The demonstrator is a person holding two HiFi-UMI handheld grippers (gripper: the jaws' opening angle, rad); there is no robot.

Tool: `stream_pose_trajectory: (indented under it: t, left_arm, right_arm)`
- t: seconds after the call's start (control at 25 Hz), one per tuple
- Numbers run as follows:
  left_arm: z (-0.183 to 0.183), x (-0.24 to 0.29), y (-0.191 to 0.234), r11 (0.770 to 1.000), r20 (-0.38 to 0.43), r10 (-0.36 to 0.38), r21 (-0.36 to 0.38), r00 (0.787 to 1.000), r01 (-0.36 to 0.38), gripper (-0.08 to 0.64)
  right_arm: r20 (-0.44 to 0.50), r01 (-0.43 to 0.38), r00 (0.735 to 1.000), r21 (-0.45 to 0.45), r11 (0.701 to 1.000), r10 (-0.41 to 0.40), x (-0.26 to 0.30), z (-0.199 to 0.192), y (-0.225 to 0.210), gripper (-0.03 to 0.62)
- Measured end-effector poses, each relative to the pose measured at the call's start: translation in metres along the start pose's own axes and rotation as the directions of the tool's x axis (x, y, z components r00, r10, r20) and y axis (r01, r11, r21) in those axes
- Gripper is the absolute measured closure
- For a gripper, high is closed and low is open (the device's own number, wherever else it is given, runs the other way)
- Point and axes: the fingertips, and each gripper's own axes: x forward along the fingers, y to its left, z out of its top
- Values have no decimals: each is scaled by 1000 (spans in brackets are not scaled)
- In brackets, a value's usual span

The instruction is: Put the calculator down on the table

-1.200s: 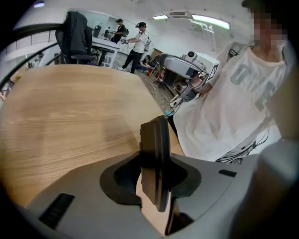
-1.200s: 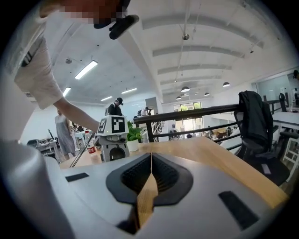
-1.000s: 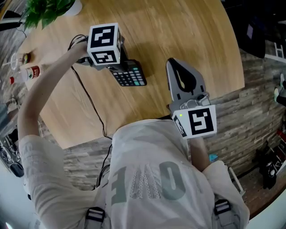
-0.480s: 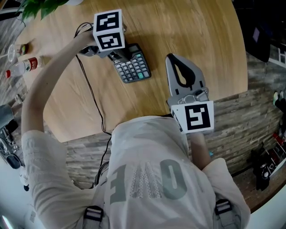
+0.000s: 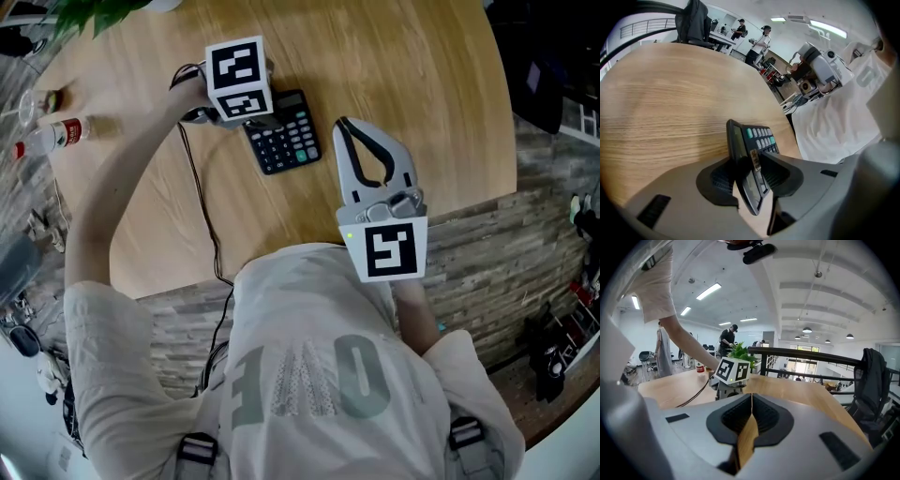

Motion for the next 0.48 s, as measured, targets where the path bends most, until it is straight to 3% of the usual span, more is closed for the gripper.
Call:
stream_pose_trajectory:
  t: [0.2,0.48]
  left_arm:
    - [0,-3,5,994,-5,111,18,994,-111,393]
    - [-1,-7,14,958,12,281,53,960,-281,340]
  right_arm:
    - [14,-33,999,-13,999,33,-3,6,13,572]
    - [24,-44,999,-71,997,46,-11,13,26,572]
